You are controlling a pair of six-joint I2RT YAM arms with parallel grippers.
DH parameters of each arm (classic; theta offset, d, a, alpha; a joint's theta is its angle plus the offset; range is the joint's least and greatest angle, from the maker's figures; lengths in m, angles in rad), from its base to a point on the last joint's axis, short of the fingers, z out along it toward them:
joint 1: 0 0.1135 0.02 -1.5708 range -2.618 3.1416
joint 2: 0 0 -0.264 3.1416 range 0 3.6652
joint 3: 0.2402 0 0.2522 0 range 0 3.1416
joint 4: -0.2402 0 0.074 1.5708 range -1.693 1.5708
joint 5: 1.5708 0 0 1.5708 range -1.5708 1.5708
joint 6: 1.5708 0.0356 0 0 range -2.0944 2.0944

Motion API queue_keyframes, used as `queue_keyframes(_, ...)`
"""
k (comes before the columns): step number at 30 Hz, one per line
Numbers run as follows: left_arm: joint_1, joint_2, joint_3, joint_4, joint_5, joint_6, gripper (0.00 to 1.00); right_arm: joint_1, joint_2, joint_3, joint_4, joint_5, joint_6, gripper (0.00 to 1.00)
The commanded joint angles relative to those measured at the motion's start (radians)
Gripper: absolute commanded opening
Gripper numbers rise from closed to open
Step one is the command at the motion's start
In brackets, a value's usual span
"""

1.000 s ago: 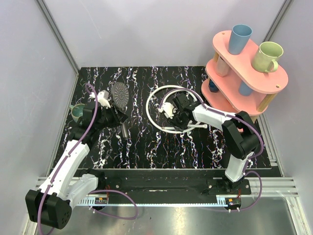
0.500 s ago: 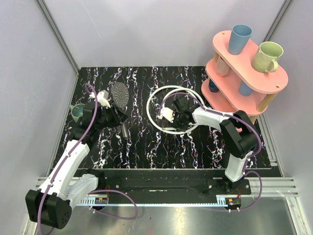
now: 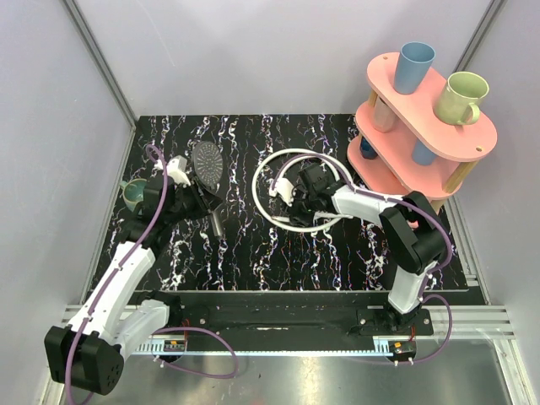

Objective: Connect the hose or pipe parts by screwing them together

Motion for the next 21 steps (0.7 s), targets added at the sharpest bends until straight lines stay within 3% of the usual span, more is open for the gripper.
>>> queue_keyframes(1,0.010,-0.023,-0.004,0.131,0.051,-0.030,0.00,0.025,-0.042,-0.029,0.284,-0.125,0.171,0.22)
queue_keyframes(14,0.073,-0.021,-0.056,0.150,0.117,-0.081,0.00,0.088,0.095,0.080,0.334,-0.157,0.147,0.26)
queue_keyframes(21,0.090,-0.025,-0.062,0.125,0.117,-0.084,0.00,0.134,0.128,0.091,0.446,-0.157,0.153,0.27)
